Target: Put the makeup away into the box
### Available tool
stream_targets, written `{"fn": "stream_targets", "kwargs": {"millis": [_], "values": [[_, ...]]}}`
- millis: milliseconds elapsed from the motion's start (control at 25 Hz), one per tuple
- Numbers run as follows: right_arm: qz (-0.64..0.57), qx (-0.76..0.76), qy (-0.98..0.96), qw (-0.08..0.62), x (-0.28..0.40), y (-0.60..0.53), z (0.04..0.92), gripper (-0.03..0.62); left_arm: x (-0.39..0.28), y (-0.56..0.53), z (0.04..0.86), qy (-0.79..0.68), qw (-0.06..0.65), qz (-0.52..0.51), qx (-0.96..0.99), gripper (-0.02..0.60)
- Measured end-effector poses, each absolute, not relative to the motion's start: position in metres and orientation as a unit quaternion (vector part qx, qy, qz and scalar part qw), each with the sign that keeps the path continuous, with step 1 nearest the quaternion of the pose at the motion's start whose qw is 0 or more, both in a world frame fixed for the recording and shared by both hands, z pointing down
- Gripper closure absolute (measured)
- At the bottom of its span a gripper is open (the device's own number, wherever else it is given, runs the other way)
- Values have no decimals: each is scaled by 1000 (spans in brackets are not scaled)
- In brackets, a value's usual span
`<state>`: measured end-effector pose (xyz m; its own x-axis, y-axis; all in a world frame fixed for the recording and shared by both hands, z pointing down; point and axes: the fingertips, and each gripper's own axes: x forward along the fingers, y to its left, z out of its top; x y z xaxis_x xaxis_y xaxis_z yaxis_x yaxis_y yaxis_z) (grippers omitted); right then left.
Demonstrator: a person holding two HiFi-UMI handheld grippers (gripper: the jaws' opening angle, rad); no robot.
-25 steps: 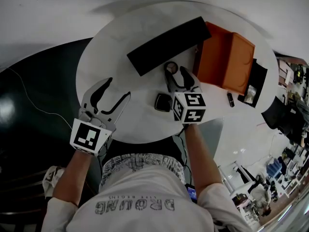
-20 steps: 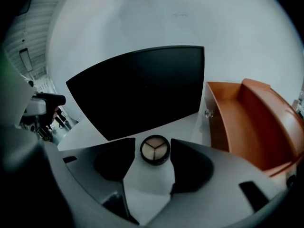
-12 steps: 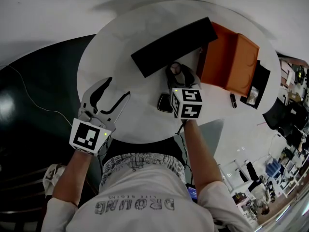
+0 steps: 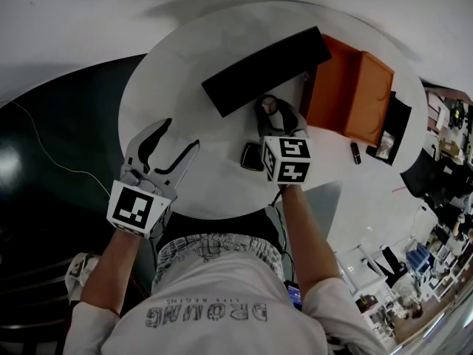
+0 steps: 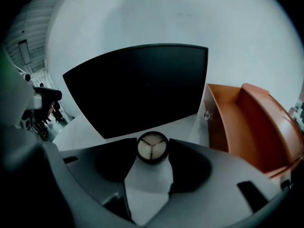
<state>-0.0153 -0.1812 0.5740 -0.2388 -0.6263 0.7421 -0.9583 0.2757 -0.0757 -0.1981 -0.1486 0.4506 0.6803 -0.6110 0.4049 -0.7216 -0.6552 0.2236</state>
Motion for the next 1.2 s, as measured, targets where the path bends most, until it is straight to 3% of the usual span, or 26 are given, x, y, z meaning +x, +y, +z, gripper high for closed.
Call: {"fn": "stream_targets", "kwargs": {"millis": [600,1200], "values": [[238,570,-739,269,-9,-169,501,368,-193,-142,407,-341,147,123,920,311],[213,560,-754,269,48,-178,475,368,-156,-127,392,-362,142,130,912,311]]}}
